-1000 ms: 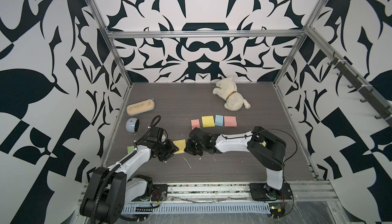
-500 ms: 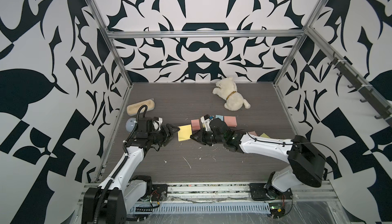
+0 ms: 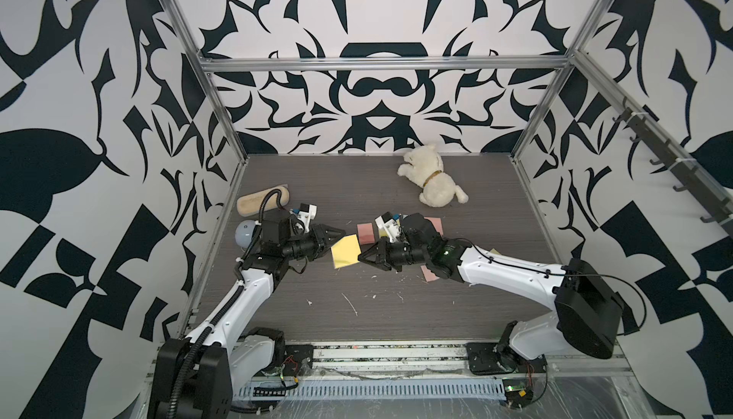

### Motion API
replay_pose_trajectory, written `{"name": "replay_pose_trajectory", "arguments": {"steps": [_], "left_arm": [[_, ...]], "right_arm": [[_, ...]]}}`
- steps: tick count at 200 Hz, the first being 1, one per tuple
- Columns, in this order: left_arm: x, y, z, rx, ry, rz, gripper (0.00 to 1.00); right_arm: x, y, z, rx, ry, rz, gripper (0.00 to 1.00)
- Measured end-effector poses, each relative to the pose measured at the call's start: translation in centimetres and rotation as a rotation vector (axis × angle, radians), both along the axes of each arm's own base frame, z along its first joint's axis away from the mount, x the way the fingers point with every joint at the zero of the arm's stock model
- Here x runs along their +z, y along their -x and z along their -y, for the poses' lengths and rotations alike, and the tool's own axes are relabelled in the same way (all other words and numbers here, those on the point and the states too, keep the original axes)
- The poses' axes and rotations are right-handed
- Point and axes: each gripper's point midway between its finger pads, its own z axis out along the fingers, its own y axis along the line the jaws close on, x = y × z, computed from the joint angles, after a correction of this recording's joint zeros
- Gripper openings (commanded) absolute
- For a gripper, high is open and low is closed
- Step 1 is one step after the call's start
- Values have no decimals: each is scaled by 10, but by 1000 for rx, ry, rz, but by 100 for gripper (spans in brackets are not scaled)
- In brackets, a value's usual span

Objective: Tear off pages from different memo pads
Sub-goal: Pick up the memo pad from the center of the board, then tear off the paper from the memo pad.

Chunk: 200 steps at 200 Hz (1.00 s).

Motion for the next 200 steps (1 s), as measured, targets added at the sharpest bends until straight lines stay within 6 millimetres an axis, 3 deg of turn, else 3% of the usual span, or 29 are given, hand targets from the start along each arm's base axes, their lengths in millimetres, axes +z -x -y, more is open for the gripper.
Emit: {"name": "replay_pose_trajectory", "arguments": {"steps": [26,44,55,72,97,126,147,164,200], "left_arm": [[0,4,3,-31,12,-10,49],[2,9,4,-57,11,-8,51],[4,12,5,-71,14,-6,44],[7,16,6,-95,13,15,23],[8,18,8,-121,15,9,0],[9,16,8,-136,-2,-14,0],[7,10,4,-117,-39,-45,0],[1,6,2,-104,-74,-94,0],[-11,14,7,-118,-140,-160,0]], "right_arm": [[2,-1,0,-1,-12,-14,0],[5,-3,0,-5,-28,-19,0],[7,-4,0,-9,-37,-25,0],[9,-5,0,-10,-49,-32,0],[11,-4,0,-3,-59,-42,3],[6,-4,5,20,-1,9,33],[2,-3,21,31,153,155,40],[15,2,29,58,271,370,45],[44,46,3,237,341,726,51]]}}
